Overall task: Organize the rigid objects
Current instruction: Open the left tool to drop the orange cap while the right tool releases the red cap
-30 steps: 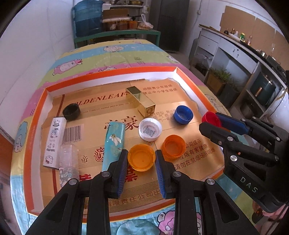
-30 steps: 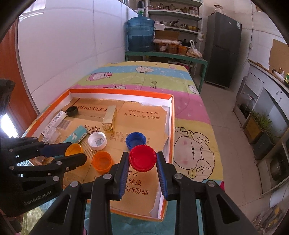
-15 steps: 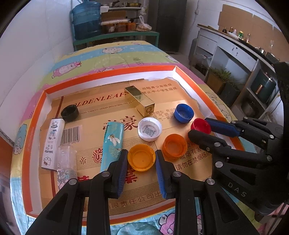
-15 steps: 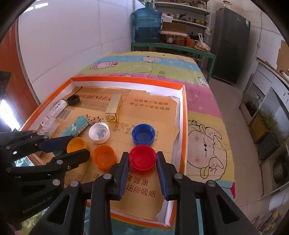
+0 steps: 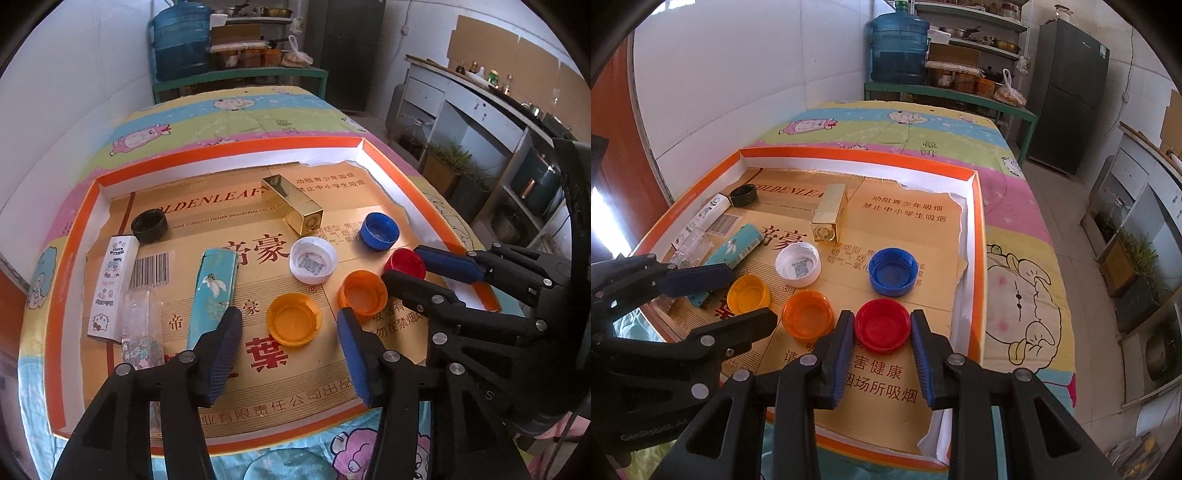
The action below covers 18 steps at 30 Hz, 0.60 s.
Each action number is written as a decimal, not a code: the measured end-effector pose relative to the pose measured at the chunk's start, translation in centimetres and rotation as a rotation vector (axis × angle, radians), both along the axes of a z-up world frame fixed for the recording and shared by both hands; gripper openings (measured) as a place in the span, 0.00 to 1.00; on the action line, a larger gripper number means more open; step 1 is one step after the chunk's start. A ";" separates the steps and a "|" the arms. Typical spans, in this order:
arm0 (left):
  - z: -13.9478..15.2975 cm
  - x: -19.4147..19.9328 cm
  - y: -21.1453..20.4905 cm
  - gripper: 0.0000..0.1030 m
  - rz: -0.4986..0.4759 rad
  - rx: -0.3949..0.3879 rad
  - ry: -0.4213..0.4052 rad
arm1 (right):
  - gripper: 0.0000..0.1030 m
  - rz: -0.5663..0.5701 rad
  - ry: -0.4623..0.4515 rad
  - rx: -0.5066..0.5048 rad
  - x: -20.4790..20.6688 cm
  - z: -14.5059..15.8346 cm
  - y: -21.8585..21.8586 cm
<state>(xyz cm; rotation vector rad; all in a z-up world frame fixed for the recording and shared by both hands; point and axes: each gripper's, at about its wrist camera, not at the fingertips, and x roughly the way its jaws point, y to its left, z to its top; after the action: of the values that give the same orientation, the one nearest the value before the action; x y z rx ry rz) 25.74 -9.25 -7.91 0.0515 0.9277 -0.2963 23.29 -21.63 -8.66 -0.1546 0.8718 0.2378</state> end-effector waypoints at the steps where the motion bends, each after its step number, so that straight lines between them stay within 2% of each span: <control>1: 0.0 0.0 0.0 0.54 0.001 0.002 -0.001 | 0.31 -0.001 -0.003 -0.003 0.0 0.0 0.0; 7: 0.4 -0.3 0.4 0.54 0.008 -0.009 -0.011 | 0.46 -0.021 -0.043 0.001 -0.6 0.8 -0.3; 14: 1.2 -1.3 0.8 0.56 0.013 -0.024 -0.030 | 0.46 -0.039 -0.048 0.031 -1.8 1.4 -0.7; 18: 1.8 -2.2 1.3 0.61 0.021 -0.043 -0.044 | 0.46 -0.061 -0.046 0.046 -2.8 1.6 -0.7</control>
<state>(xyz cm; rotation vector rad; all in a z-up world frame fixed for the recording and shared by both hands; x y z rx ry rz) 23.52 -7.93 -6.11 0.0090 0.8779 -0.2944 20.54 -22.31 -7.10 -0.0898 0.8233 0.1962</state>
